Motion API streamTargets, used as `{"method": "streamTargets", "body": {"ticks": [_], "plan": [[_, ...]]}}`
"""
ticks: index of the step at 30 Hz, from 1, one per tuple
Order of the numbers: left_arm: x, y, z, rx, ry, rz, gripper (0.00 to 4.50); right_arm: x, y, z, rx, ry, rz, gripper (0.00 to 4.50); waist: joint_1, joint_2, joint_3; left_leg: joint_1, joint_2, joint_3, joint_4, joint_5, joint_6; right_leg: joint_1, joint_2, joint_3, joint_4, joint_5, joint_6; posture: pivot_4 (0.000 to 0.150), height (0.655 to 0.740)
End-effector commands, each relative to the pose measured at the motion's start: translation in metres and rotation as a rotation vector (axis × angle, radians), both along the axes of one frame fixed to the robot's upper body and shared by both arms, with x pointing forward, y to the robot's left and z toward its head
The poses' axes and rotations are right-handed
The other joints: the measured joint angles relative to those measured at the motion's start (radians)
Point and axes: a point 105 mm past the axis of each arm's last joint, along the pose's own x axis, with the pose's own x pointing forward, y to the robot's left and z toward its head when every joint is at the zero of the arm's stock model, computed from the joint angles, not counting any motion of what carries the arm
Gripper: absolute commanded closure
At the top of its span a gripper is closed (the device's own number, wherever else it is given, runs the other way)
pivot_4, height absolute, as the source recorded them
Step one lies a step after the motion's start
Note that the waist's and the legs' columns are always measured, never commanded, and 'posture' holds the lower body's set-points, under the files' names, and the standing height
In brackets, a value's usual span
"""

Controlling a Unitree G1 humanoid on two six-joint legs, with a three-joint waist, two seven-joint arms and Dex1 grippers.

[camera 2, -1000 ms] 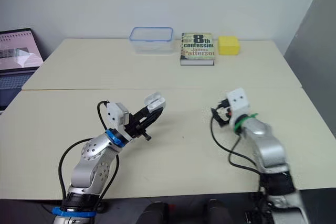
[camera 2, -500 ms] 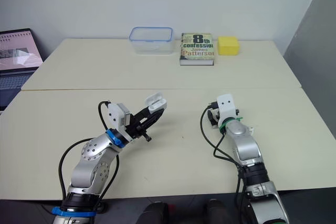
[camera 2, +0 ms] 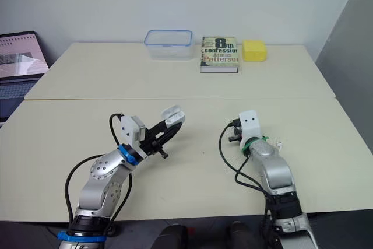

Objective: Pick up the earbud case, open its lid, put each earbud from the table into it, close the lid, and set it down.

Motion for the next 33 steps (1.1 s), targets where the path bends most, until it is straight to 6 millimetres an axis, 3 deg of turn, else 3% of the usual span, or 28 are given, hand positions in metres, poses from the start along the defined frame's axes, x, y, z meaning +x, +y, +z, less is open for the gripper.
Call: {"method": "streamTargets", "body": {"ticks": [1,4,8,15,20,30,33], "plan": [[-0.008,-0.005,0.012,-0.002,-0.055,-0.025,3.69,-0.035,0.024,0.039,-0.039,-0.158,0.458,4.01,-0.001,0.0,0.0,-0.001,0.0,0.0,0.0,0.0,0.0,0.0,0.0,0.0,0.0,0.0,0.0,0.15,0.74],[-0.012,-0.006,0.013,0.003,-0.055,-0.032,3.69,-0.062,0.016,0.045,-0.096,-0.104,0.704,4.01,-0.002,0.0,0.0,0.0,0.0,0.0,0.0,-0.001,0.001,0.0,0.0,-0.001,-0.001,0.0,0.0,0.15,0.74],[-0.02,-0.008,0.012,0.013,-0.05,-0.043,3.69,-0.096,-0.024,0.045,-0.314,0.024,1.03,4.01,-0.002,0.0,0.001,0.0,0.0,0.0,0.0,-0.001,0.001,0.0,0.0,-0.001,-0.002,0.0,0.0,0.15,0.74],[-0.027,-0.009,0.01,0.021,-0.032,-0.054,3.69,-0.113,-0.079,0.012,-0.553,0.198,1.164,4.01,0.001,-0.001,0.001,0.0,0.0,0.0,0.0,-0.001,0.001,0.001,0.0,-0.001,-0.003,0.0,0.0,0.15,0.74],[-0.026,-0.009,0.01,0.026,-0.03,-0.053,3.69,-0.107,-0.093,-0.003,-0.619,0.227,1.159,4.01,0.0,-0.001,0.001,0.001,0.0,0.002,0.001,-0.001,0.001,0.001,0.0,0.0,-0.002,0.0,0.0,0.15,0.74],[-0.024,-0.009,0.011,0.027,-0.028,-0.038,3.69,-0.091,-0.095,-0.012,-0.655,0.243,1.123,4.01,0.001,-0.002,0.001,0.001,0.0,0.002,0.001,-0.001,0.001,0.001,0.0,0.001,-0.002,0.0,0.0,0.15,0.74],[-0.025,-0.009,0.011,0.029,-0.028,-0.036,3.69,-0.088,-0.094,-0.013,-0.659,0.225,1.114,3.02,0.001,-0.002,0.001,0.002,0.0,0.002,0.001,-0.001,0.001,0.002,0.0,0.001,-0.002,0.0,0.001,0.15,0.74]]}}
